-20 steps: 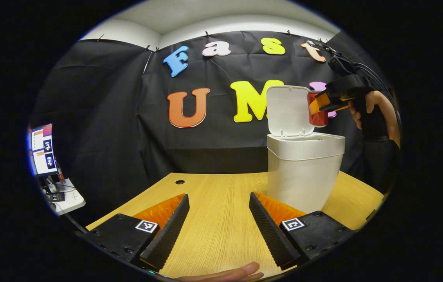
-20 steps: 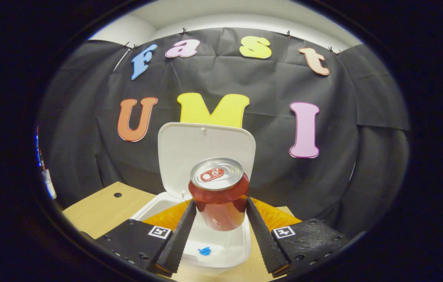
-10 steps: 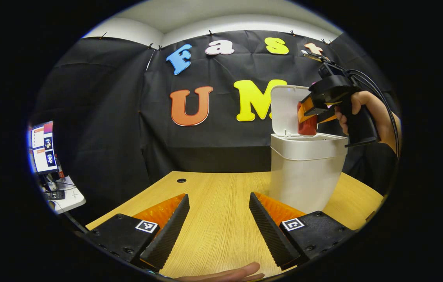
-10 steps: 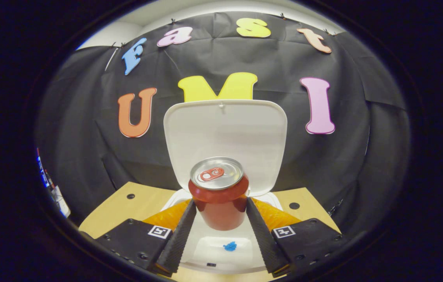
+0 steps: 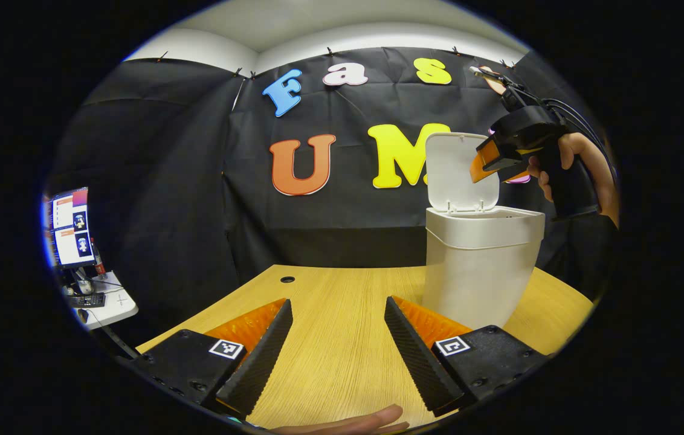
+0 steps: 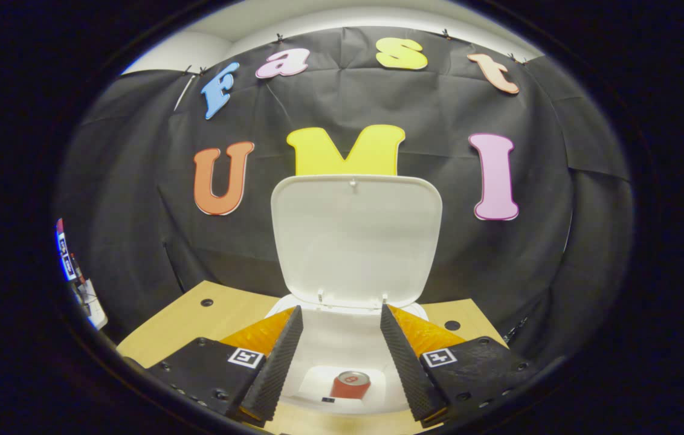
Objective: Press the lid of the desktop garbage bin to open it, pick up the crumpled paper on the desktop and throw it into the bin, then pick up the pop can on the desktop and drop it into the bin, and finally close the garbage bin lid.
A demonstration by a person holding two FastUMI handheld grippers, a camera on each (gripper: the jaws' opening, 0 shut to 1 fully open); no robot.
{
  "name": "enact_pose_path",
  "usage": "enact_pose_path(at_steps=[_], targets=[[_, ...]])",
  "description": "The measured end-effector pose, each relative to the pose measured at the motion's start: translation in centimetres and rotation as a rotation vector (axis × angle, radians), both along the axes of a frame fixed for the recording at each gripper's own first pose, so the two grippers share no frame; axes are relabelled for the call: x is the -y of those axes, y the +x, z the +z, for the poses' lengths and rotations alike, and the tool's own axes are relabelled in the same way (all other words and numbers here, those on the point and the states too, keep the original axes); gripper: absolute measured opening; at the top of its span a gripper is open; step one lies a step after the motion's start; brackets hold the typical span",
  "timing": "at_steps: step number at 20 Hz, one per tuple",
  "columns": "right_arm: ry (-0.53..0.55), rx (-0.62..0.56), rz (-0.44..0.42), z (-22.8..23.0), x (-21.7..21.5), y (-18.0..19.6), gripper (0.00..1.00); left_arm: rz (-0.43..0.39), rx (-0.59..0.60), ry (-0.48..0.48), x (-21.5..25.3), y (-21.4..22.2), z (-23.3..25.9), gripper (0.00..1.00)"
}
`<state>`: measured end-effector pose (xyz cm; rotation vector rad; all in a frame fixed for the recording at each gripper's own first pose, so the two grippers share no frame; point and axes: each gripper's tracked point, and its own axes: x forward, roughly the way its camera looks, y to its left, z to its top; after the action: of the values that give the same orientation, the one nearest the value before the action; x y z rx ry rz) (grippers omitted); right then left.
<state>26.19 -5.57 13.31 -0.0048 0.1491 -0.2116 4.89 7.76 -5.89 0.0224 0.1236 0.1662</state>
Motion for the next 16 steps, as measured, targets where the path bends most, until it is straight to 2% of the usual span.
enact_pose_path(at_steps=[4,7,10,12,16], targets=[[-0.001,0.049,0.004,2.6,-0.3,-0.9,0.81,0.0,0.002,0.003,-0.2,-0.2,0.2,0.99],[-0.016,0.092,0.004,5.1,-0.5,-1.0,0.84,0.041,-0.016,0.008,-0.9,-0.5,-0.1,0.99],[-0.079,0.146,-0.02,8.1,-0.3,-0.5,0.9,0.043,0.025,0.037,-0.7,-0.6,1.1,0.99],[-0.049,0.184,-0.014,9.4,-1.0,0.0,0.94,0.032,0.037,0.032,-0.4,-0.7,1.3,0.99],[-0.111,0.255,-0.044,12.9,-1.9,1.3,0.94,0.071,0.02,0.051,-1.1,-0.6,0.8,0.99]])
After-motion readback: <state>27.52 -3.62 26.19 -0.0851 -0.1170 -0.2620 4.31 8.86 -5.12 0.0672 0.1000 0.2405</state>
